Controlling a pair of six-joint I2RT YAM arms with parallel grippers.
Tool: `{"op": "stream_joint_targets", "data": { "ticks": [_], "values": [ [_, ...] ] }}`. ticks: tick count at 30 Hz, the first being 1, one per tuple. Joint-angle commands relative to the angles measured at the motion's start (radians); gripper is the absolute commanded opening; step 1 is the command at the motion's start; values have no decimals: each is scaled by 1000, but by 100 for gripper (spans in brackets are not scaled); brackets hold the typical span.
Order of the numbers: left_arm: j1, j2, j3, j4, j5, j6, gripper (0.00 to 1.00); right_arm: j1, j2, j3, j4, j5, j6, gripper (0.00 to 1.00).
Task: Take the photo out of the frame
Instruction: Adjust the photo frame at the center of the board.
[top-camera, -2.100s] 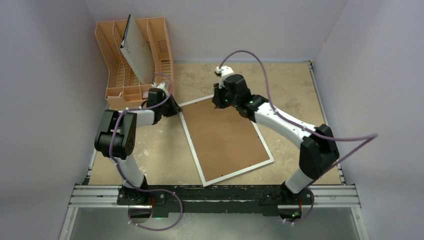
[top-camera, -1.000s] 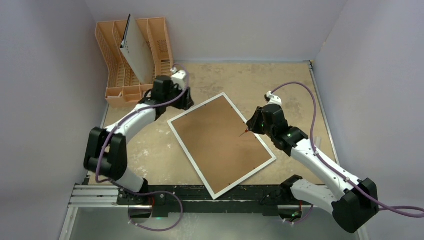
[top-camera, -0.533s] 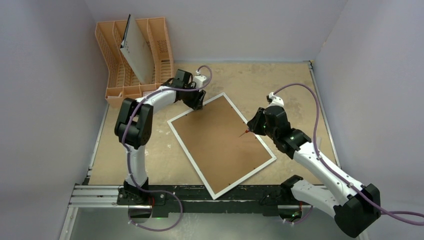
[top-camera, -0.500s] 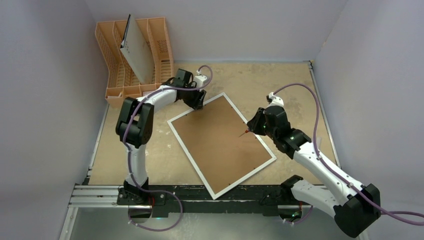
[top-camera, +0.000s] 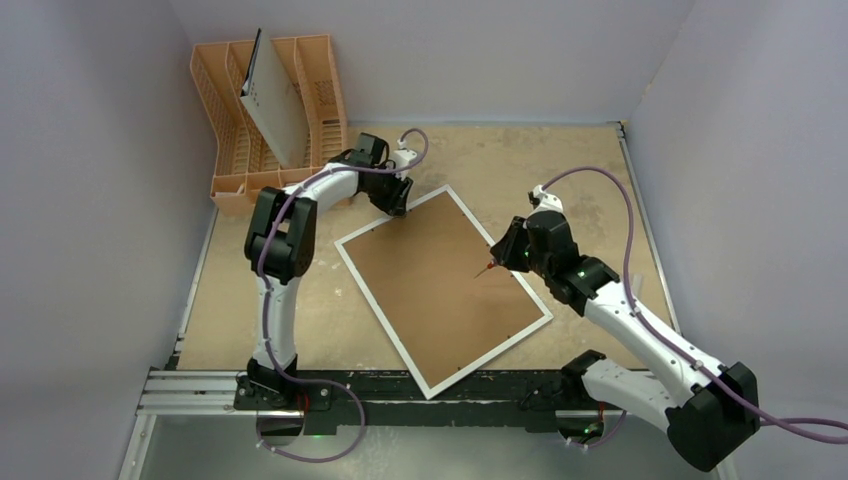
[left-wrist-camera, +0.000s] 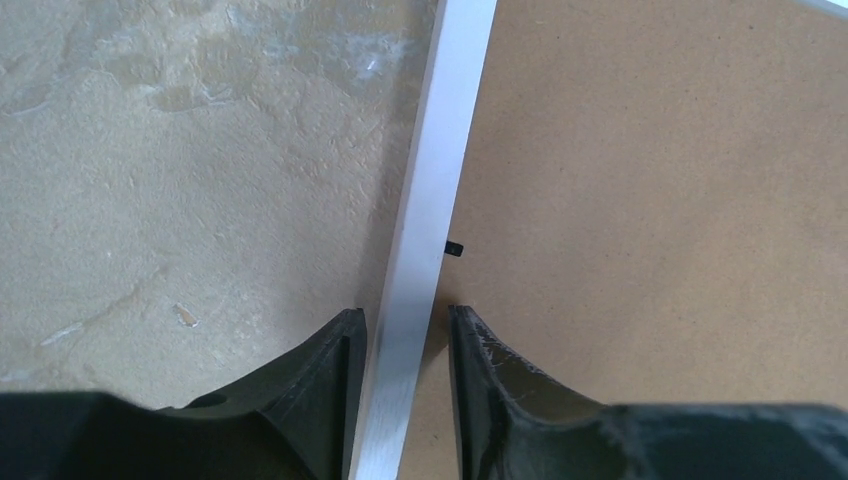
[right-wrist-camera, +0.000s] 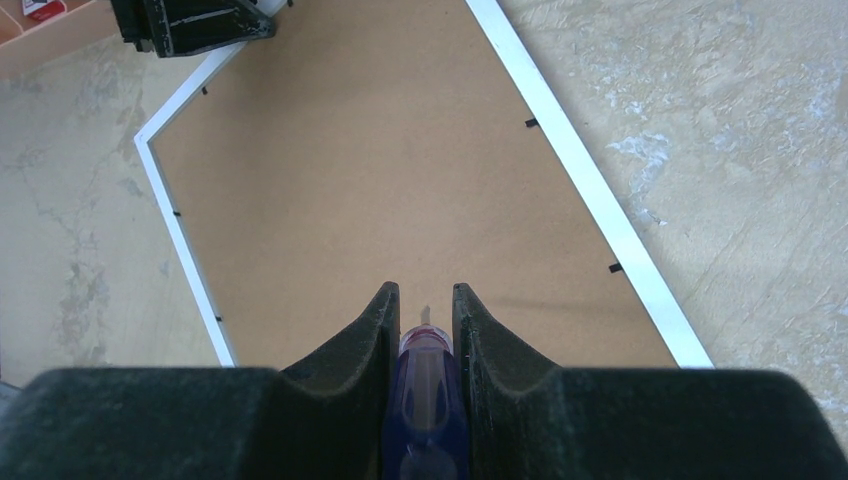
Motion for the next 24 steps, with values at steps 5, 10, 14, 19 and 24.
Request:
{"op": "stream_joint_targets", "data": {
  "ticks": [5, 10, 14, 19, 24],
  "values": [
    [36, 23, -60, -56, -142, -17, 21, -2, 13, 5, 25, -23, 6, 0],
    [64, -12, -169, -4, -246, -134, 7, -2, 12, 19, -6, 0, -3, 0],
    [129, -67, -276, 63, -233, -220, 0, -2, -7, 74, -111, 99, -27, 0],
    [163, -133, -343, 95, -263, -286, 0, -6, -19, 144, -292, 237, -23, 0],
    [176, -159, -383, 116, -214, -338, 0, -19, -35, 166, -434, 251, 16, 0]
  ]
}}
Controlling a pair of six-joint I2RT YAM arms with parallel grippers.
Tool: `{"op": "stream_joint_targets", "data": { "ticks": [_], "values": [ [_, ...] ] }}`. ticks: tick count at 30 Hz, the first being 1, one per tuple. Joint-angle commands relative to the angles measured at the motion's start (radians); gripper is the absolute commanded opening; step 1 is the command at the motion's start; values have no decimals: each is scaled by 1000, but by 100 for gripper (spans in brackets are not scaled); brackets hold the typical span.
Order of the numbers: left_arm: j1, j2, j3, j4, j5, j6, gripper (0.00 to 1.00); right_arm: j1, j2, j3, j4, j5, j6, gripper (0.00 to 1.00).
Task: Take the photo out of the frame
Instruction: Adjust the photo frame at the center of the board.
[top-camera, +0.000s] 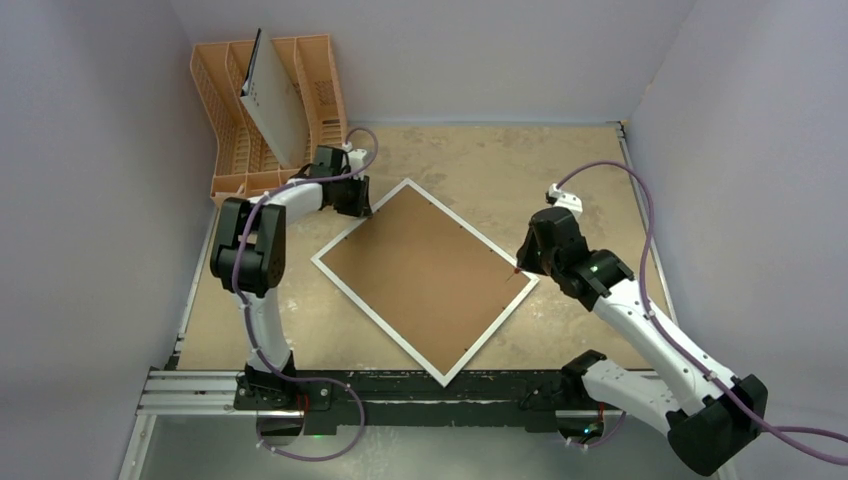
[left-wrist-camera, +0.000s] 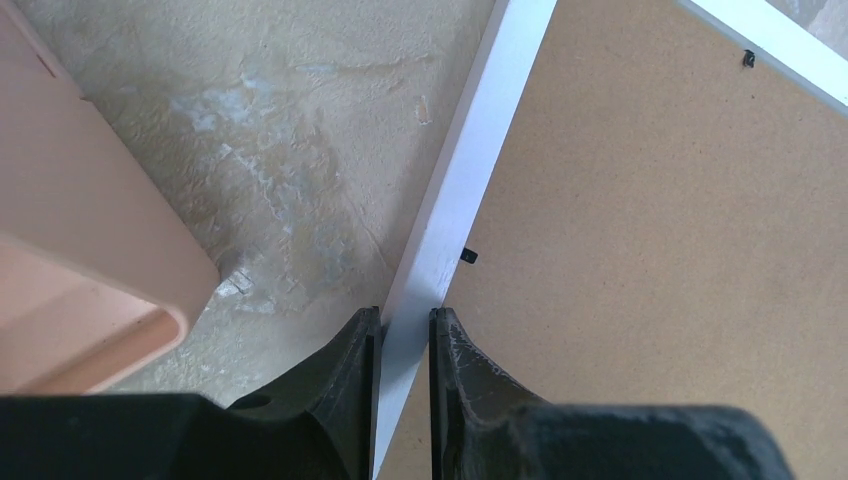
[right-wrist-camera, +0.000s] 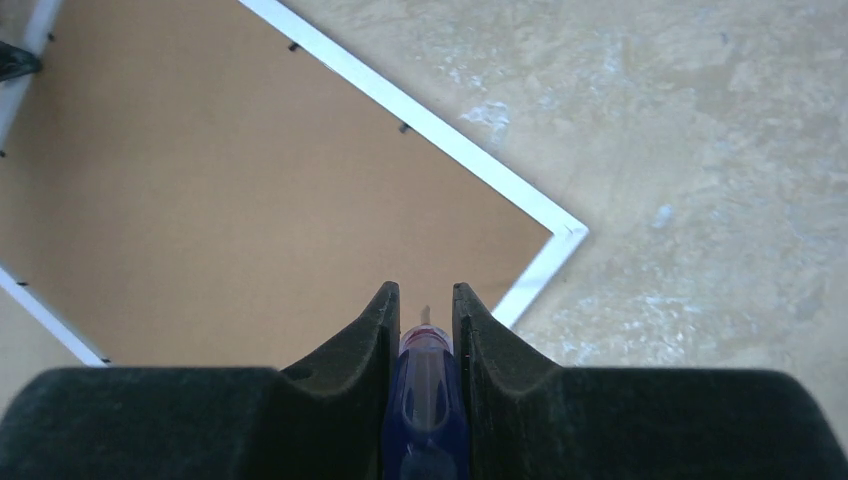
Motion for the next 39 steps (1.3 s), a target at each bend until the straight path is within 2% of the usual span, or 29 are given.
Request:
{"op": "stream_joint_targets", "data": {
  "ticks": [1, 5, 8, 19, 23, 29, 35, 39],
  "values": [
    [26, 19, -77, -72, -104, -83, 0, -15, -28, 46, -191, 72, 43, 0],
    [25, -1, -119, -47, -86, -131, 0, -23, -7, 27, -290, 112, 89, 0],
    [24, -35, -150, -36, -96, -160, 0, -27, -2, -6, -292, 135, 116, 0],
    [27, -95, -221, -6, -98, -210, 0, -64, 82, -94, -129, 2, 134, 0],
    [34, -139, -310, 55, -89, -270, 0, -128, 96, -111, -99, -19, 101, 0],
    [42, -215, -444, 165, -46, -389, 0, -273, 124, -117, 16, -152, 41, 0],
    [49, -307, -607, 318, -23, -535, 0, -323, 202, -40, 61, -133, -27, 0],
    [50, -355, -700, 389, -28, -626, 0, -355, 273, -4, 121, -202, -56, 0]
  ]
}}
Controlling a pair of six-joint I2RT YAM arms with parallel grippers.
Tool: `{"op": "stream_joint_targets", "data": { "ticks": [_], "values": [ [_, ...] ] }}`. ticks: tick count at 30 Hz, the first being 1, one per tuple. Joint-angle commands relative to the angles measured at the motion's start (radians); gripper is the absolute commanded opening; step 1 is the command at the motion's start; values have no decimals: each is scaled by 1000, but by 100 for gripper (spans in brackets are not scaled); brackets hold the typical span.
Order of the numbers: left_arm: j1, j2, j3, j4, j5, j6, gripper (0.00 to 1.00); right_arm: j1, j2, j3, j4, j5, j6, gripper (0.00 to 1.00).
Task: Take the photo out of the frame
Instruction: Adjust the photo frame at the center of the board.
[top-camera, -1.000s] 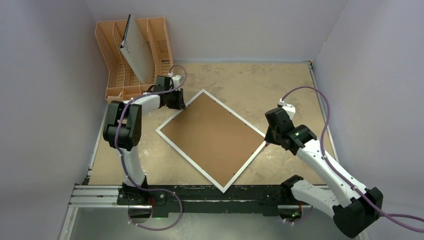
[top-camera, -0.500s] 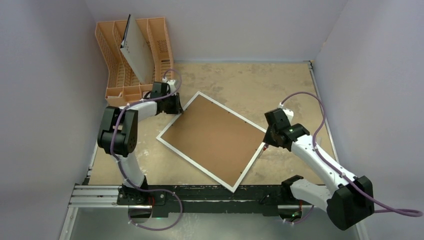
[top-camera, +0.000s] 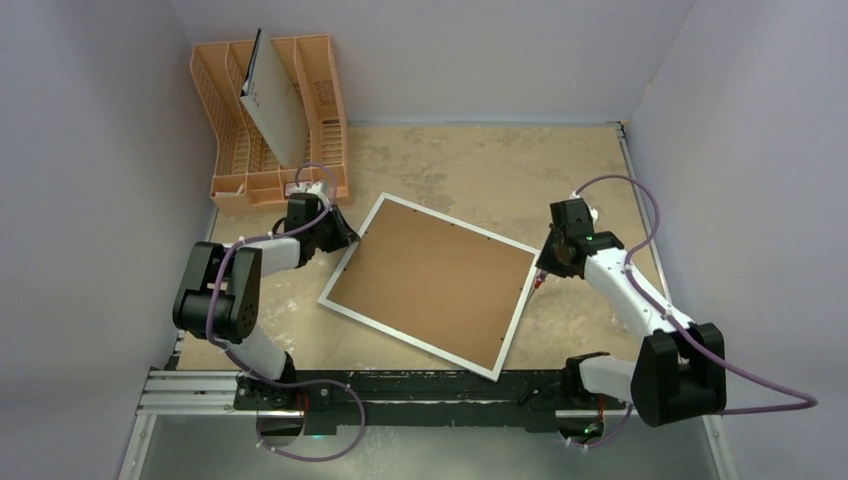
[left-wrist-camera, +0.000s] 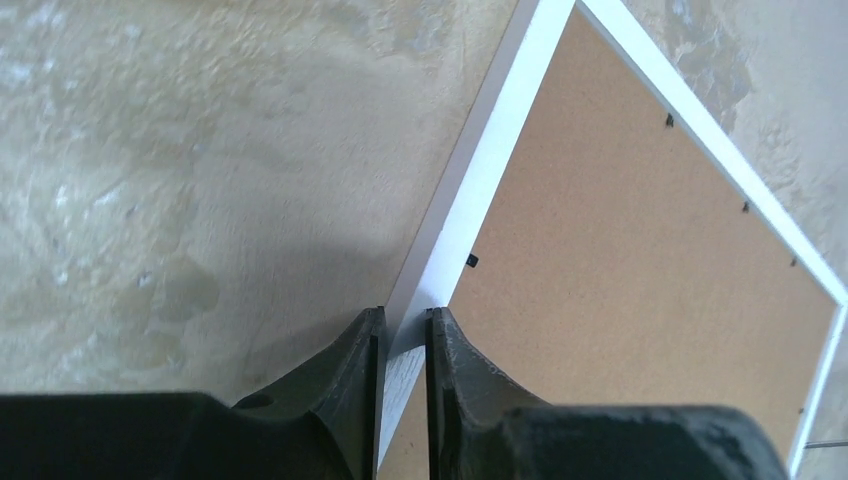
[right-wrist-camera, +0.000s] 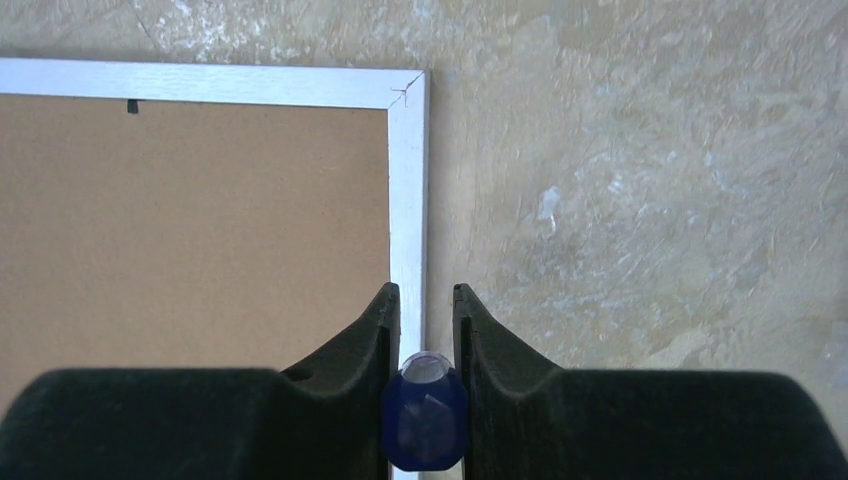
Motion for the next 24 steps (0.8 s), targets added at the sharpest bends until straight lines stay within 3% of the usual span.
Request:
{"op": "stream_joint_targets", "data": {
  "ticks": [1, 10, 24],
  "values": [
    [-2, -28, -138, -17, 4, -164, 0, -37, 66, 74, 135, -101, -41, 0],
    [1, -155, -279, 91, 21, -322, 0, -64, 209, 180, 219, -177, -54, 0],
    [-82, -336, -425, 63, -20, -400, 0, -75, 342, 325, 239, -223, -80, 0]
  ]
}}
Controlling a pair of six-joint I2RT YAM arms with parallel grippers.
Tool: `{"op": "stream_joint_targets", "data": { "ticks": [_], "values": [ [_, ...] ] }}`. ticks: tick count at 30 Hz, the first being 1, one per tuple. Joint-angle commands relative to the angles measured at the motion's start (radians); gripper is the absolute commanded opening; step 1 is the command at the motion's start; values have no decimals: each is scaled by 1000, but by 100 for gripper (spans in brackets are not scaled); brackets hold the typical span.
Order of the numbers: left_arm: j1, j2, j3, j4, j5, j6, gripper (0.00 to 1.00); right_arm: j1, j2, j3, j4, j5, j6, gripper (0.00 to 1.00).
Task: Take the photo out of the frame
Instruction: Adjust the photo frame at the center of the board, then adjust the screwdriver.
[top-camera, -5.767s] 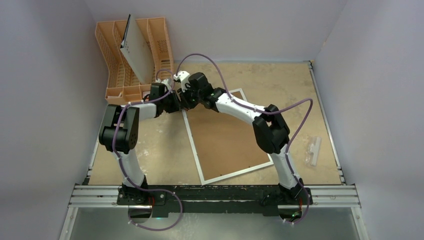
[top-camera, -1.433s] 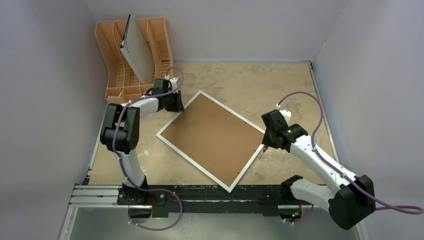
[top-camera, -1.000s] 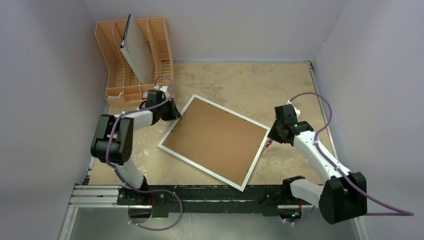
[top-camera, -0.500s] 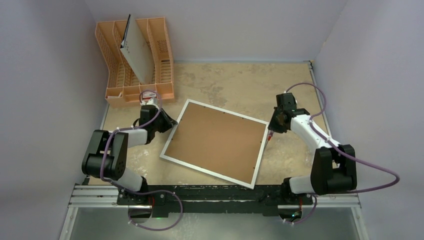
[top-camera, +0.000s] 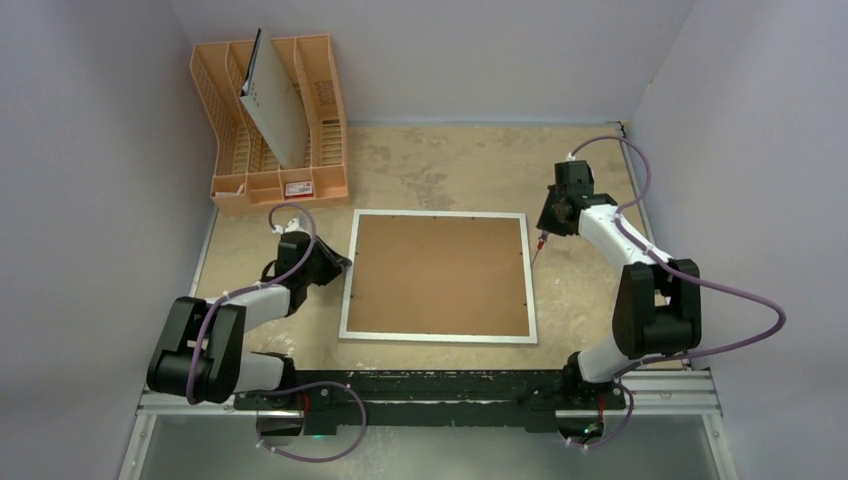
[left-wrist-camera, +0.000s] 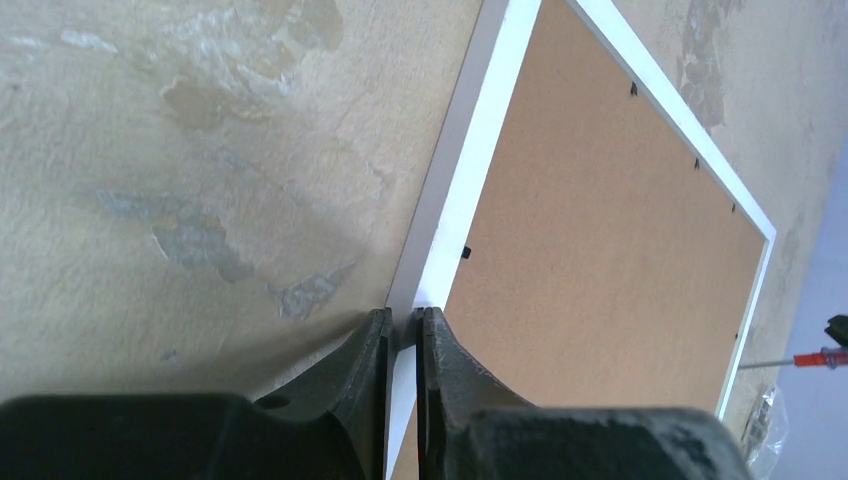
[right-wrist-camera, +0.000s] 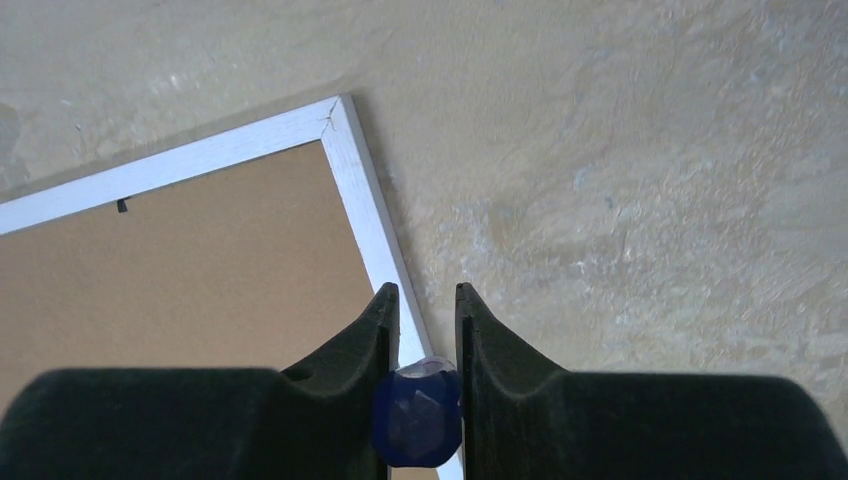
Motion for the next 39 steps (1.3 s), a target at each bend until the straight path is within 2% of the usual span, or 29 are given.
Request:
{"op": "stream_joint_targets", "data": {
  "ticks": [1, 3, 5, 6, 10, 12, 13, 17, 19, 21, 25, 27, 31, 35, 39],
  "values": [
    [-60, -33, -55, -85, 93, -49, 0, 20, 12, 87, 56, -123, 80, 0],
    [-60, -64, -55, -118, 75, -35, 3, 20, 4, 94, 31, -68, 72, 0],
    [-60, -93, -53, -149, 59, -17, 23, 20, -11, 104, 1, 15, 61, 0],
    [-60, -104, -46, -164, 51, -3, 29, 20, -21, 109, -12, 58, 53, 0],
    [-60, -135, 22, -257, 20, 92, 41, 20, -82, 131, -34, 154, 7, 0],
    [-60, -149, 69, -283, 19, 163, 42, 19, -126, 128, -20, 120, -25, 0],
    [-60, -155, 93, -286, 28, 197, 43, 19, -150, 123, -6, 48, -41, 0],
    [-60, -180, 170, -245, 131, 333, 43, 20, -231, 62, 112, -291, -69, 0],
    [-66, -183, 206, -207, 212, 401, 43, 22, -244, 27, 165, -504, -37, 0],
    [-89, -181, 243, -165, 304, 476, 43, 45, -253, -10, 230, -639, 4, 0],
    [-209, -163, 318, -126, 390, 611, 43, 166, -283, -40, 304, -679, -17, 0],
    [-271, -139, 348, -91, 411, 626, 45, 221, -288, -46, 336, -725, -32, 0],
    [-374, -75, 382, 26, 479, 599, 46, 268, -312, -111, 471, -801, 20, 0],
    [-453, -13, 394, 165, 558, 521, 47, 295, -340, -143, 527, -823, 21, 0],
    [-485, 36, 414, 174, 611, 520, 47, 297, -370, -170, 581, -830, 37, 0]
  ]
}}
